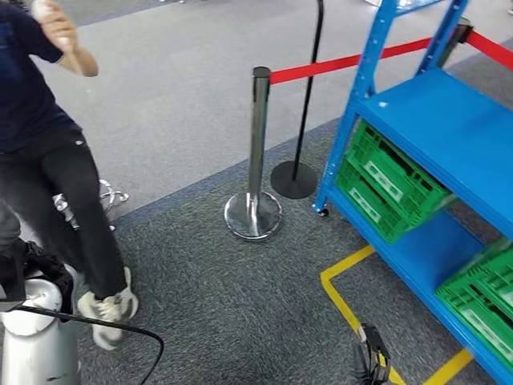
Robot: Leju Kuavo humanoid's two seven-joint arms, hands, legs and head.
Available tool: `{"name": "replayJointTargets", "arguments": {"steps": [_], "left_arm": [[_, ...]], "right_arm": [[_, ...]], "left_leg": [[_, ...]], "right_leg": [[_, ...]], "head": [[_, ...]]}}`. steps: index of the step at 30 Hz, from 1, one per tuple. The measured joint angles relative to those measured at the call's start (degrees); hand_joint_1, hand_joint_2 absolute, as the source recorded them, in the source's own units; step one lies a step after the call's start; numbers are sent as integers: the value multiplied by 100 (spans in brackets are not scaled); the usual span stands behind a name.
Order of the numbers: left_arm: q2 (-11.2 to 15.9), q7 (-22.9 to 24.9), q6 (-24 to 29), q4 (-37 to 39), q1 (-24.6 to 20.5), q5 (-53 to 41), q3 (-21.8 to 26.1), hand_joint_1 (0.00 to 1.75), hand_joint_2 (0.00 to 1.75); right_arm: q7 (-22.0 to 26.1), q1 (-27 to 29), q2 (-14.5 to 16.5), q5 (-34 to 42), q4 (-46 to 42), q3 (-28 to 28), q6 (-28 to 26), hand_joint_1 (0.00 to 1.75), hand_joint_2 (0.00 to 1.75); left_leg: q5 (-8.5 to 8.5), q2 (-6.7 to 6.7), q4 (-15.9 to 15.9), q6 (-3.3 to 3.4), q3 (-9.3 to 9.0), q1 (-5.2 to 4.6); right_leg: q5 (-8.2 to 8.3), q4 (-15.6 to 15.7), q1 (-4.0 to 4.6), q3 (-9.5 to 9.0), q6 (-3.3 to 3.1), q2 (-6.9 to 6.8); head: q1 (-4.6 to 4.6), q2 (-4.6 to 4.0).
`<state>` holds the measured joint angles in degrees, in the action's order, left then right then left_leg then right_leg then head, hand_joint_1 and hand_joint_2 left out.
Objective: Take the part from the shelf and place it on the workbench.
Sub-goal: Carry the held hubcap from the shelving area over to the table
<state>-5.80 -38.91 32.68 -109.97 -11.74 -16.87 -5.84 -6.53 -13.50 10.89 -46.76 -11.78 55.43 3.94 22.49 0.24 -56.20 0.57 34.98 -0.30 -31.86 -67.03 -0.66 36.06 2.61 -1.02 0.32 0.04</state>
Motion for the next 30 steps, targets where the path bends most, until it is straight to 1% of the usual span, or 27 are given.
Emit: {"name": "replayJointTargets", "arguments": {"steps": [1,2,3,4,5,6,7,8,9,11,12,14,15,16,17,18,19,20,22,23,24,25,26,27,28,29,30], "left_arm": [[1,1,3,12,12,10,-1,175,175],[5,2,8,23,29,18,1,175,175],[9,5,15,33,46,24,2,175,175],[13,8,25,42,69,27,3,175,175],[14,11,16,46,100,41,3,175,175],[11,16,-54,51,129,89,-2,175,175],[-4,30,-188,67,130,151,-22,175,175],[-36,48,-365,108,90,206,-65,175,175],[-75,71,-517,177,15,244,-135,175,175],[-142,103,-578,333,-116,205,-292,175,175],[-151,86,-419,350,-66,143,-322,175,175],[-99,-13,102,137,397,77,-149,175,175],[-46,-60,332,-60,756,102,36,175,175],[24,-86,466,-268,1109,168,259,175,175],[85,-96,504,-461,1420,224,468,175,175],[132,-99,509,-643,1686,250,651,175,175],[166,-104,512,-807,1905,246,804,175,175],[181,-109,513,-955,2089,230,920,175,175],[203,-109,513,-1183,2318,197,1104,175,175],[210,-109,513,-1269,2387,188,1171,175,175],[216,-109,513,-1345,2443,181,1224,175,175],[220,-109,513,-1410,2493,175,1267,175,175],[219,-109,513,-1460,2538,164,1305,175,175],[219,-109,513,-1504,2575,150,1338,175,175],[219,-109,513,-1544,2595,137,1365,175,175],[220,-109,513,-1576,2602,126,1382,175,175],[221,-109,513,-1601,2604,116,1391,175,175]], "right_arm": [[-4,24,0,-16,0,0,5,0,0],[-6,50,0,-27,0,0,10,0,0],[-1,71,0,-37,0,1,14,0,0],[27,85,0,-53,0,1,22,0,0],[55,90,-2,-55,-1,1,26,0,0],[33,66,-8,-5,1,9,-1,0,0],[-74,-9,-17,109,5,42,-71,0,0],[-282,-158,-29,260,9,97,-175,0,0],[-557,-380,-48,404,13,161,-281,0,0],[-955,-849,-84,486,13,250,-342,0,0],[-891,-950,-103,357,-1,239,-249,0,0],[-181,-652,-130,-171,-33,80,17,0,0],[284,-313,-139,-460,-47,-46,106,0,0],[665,75,-145,-700,-44,-174,134,0,0],[917,435,-147,-861,-31,-286,126,0,0],[1076,719,-139,-982,-15,-395,125,0,0],[1161,908,-130,-1070,0,-500,137,0,0],[1201,1007,-118,-1124,11,-600,157,0,0],[1210,1053,-98,-1174,22,-752,199,0,0],[1205,1066,-93,-1182,23,-801,209,0,0],[1199,1078,-91,-1186,24,-837,215,0,0],[1192,1087,-90,-1184,24,-871,223,0,0],[1177,1089,-89,-1176,24,-900,233,0,0],[1158,1084,-86,-1165,24,-923,244,0,0],[1135,1082,-81,-1153,25,-942,254,0,0],[1111,1084,-72,-1143,27,-951,261,0,0],[1092,1090,-63,-1135,30,-954,263,0,0]], "left_leg": [[4,-69,-1,11,0,0],[7,-145,-3,16,-1,-1],[9,-225,-6,18,-3,0],[12,-309,-11,14,-9,5],[20,-391,-21,3,-18,15],[32,-462,-36,-17,-21,26],[41,-528,-71,-44,-2,28],[36,-582,-98,-74,36,32],[20,-629,-114,-108,84,36],[-23,-709,-102,-177,145,54],[-8,-667,-114,-210,146,52],[199,-415,-408,-268,227,40],[381,-251,-728,-290,353,34],[571,-154,-1111,-306,536,38],[702,-112,-1436,-309,716,39],[740,-94,-1616,-302,833,36],[662,-83,-1578,-284,832,27],[500,-55,-1334,-260,708,14],[173,171,-558,-207,262,-38],[91,272,-262,-182,87,-61],[69,341,-88,-159,-19,-80],[80,325,-23,-138,-55,-90],[75,248,-18,-110,-58,-86],[67,189,-1,-82,-71,-74],[57,128,16,-51,-84,-58],[46,71,33,-20,-97,-39],[41,15,37,4,-104,-25]], "right_leg": [[-148,-403,3,213,1,63],[-220,-708,5,396,3,86],[-185,-831,6,503,5,94],[-29,-707,3,492,3,103],[208,-377,-6,376,6,142],[421,20,-29,220,17,263],[573,383,-60,66,29,406],[650,602,-84,-21,36,531],[657,678,-97,-39,30,618],[673,676,-92,-18,-35,577],[679,694,-91,-41,-79,528],[660,773,-83,-179,-177,386],[630,804,-59,-257,-212,289],[595,822,-34,-315,-237,180],[564,825,-11,-343,-250,63],[537,823,9,-351,-258,-47],[518,822,22,-353,-264,-132],[502,822,30,-359,-268,-191],[459,816,53,-398,-251,-258],[431,814,69,-421,-232,-291],[405,815,85,-447,-209,-332],[382,825,97,-474,-183,-384],[368,843,98,-504,-157,-440],[342,830,93,-518,-125,-425],[276,751,87,-499,-97,-340],[150,544,80,-413,-74,-213],[-19,225,69,-265,-59,-62]], "head": [[10,0],[13,0],[13,0],[12,0],[13,0],[13,0],[11,0],[11,0],[11,1],[11,1],[10,1],[-17,0],[-31,0],[-47,0],[-49,0],[-53,0],[-56,0],[-55,0],[-60,0],[-58,1],[-58,1],[-56,1],[-53,1],[-51,0],[-43,0],[-32,0],[-20,0]]}}
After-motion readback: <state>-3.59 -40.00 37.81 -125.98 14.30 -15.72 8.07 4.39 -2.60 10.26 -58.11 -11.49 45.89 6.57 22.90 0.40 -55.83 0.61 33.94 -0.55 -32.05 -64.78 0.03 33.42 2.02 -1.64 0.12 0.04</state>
